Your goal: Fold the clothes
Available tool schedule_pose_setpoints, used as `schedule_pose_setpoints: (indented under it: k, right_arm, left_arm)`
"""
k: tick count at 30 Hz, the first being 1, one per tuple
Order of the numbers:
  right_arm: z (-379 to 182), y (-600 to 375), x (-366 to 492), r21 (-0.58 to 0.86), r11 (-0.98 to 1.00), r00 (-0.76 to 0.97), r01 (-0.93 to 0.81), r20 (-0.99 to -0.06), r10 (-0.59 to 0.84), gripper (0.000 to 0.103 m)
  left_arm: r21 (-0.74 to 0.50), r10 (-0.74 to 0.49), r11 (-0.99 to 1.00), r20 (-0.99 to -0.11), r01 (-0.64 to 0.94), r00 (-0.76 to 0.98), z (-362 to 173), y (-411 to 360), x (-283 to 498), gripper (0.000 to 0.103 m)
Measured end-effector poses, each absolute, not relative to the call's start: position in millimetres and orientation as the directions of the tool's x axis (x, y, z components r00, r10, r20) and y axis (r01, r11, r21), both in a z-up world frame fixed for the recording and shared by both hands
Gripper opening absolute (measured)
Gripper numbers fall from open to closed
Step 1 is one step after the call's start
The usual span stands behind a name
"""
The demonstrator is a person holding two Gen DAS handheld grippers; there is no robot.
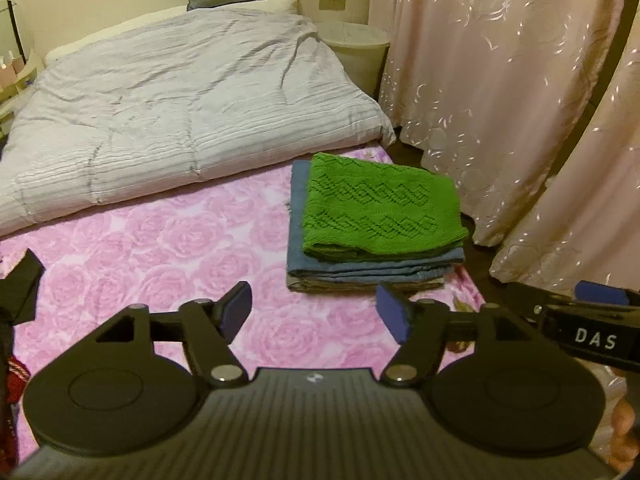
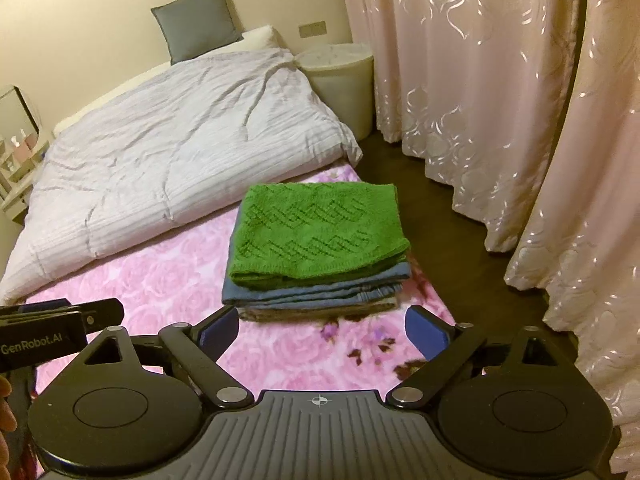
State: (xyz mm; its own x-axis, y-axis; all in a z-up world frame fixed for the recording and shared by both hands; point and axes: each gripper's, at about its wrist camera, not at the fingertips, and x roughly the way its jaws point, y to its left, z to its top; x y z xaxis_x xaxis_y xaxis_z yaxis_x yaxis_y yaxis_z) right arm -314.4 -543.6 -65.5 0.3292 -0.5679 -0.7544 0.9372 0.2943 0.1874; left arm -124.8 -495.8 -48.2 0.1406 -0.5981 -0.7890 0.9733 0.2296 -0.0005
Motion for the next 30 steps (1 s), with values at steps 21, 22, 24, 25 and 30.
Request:
schedule_pose_setpoints:
  k: [21,22,24,25,30]
  right_arm:
    - [-59,-517,-319,0.104,0.271,0.245,0.957,-0.789,-0.564,0.1]
    - [-58,-517,-320,0.107,0.265,0.245,0.958,-0.785,-0.568,0.103]
    - [-56,-519,-322,0.106,0.256,0.24,0.961,-0.783,-0.574,0.103]
    - [-56,-520,-323,0.105,0.251,0.236,0.962,-0.782,-0.577,0.103]
    - [-58,-524,-326,0.1,0.239,0.223,0.966,-0.79,-0.571,0.103]
  left_arm:
    - [0.025,-0.617,0.24,-0.768,0.971,0.173,-50,-462,-133,0.086]
    - [0.019,-0.62,0.234,-0.767,0.972,0.164,-50,-462,-133,0.086]
    - [0.022,-0.617,0.233,-0.769,0.972,0.166,-50,-464,-134,0.086]
    - [0.024,-0.617,0.229,-0.77,0.973,0.164,-50,-464,-135,0.086]
    - [0.021,-0.61,0.216,-0.778,0.976,0.152,-54,-467,-138,0.086]
